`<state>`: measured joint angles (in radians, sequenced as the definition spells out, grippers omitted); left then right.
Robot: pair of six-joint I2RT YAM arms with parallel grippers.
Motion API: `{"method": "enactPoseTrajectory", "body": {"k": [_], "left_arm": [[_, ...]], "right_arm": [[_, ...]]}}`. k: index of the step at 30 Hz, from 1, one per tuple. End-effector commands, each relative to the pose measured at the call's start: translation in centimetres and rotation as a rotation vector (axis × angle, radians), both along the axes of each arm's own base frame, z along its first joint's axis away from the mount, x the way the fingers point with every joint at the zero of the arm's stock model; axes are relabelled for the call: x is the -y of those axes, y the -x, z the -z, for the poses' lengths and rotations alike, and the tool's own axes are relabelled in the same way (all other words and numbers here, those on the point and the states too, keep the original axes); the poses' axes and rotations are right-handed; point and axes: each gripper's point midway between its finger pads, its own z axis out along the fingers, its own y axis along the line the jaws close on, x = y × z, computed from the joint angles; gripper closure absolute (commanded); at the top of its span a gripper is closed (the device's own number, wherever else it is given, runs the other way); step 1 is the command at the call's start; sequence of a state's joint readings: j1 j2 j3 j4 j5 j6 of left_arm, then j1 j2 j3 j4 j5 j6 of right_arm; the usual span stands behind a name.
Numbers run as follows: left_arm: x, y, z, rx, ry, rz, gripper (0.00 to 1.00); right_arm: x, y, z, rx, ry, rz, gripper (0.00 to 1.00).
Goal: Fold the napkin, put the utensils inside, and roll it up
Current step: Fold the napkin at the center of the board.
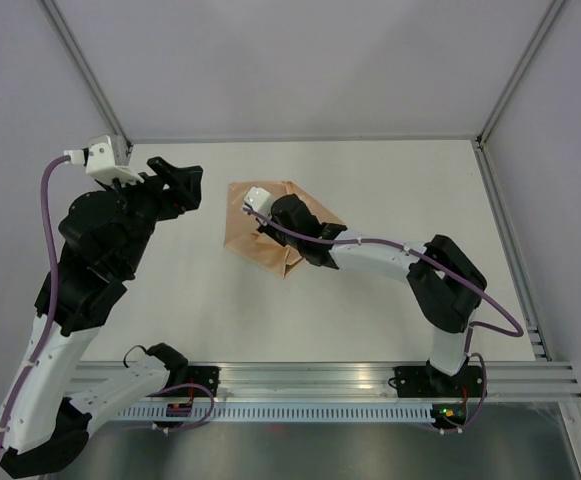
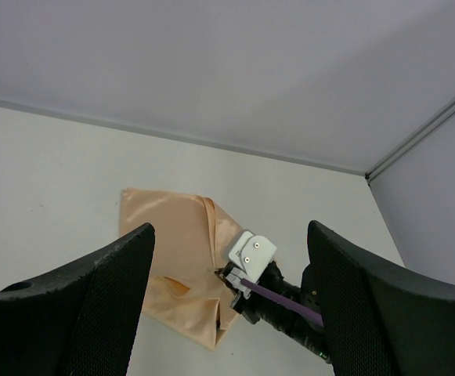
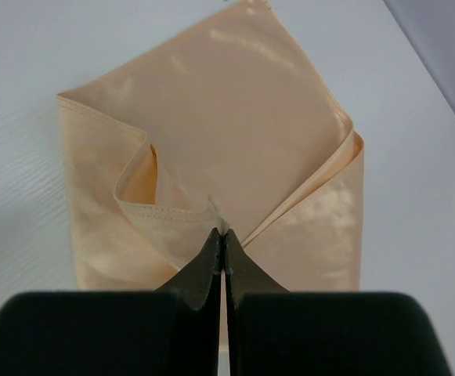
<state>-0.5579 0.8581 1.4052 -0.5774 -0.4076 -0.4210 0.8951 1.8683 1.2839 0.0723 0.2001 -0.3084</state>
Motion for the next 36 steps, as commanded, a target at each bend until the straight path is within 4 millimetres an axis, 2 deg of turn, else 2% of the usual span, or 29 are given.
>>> {"method": "enactPoseTrajectory", "body": {"k": [1, 13, 18, 36], "left_arm": [[0.7, -0.4, -0.5, 0.026, -0.002, 0.025, 0.16], [1.1, -0.7, 0.0, 0.018, 0.001, 0.037, 0.16], [1.4, -1.1, 0.4, 0.009, -0.006, 0.04, 0.16], [3.4, -3.0, 2.7, -0.041, -0.023, 0.077, 0.16]], "right_arm": [[0.6, -0.9, -4.6, 0.046, -0.078, 0.053, 0.99], [1.9, -1.4, -8.1, 0.071, -0.096, 0.108, 1.0], [2.7, -1.1, -8.5, 0.083, -0.082, 0.123, 0.99], [8.6, -2.7, -3.9, 0.04, 0.005, 0.23, 1.0]]}}
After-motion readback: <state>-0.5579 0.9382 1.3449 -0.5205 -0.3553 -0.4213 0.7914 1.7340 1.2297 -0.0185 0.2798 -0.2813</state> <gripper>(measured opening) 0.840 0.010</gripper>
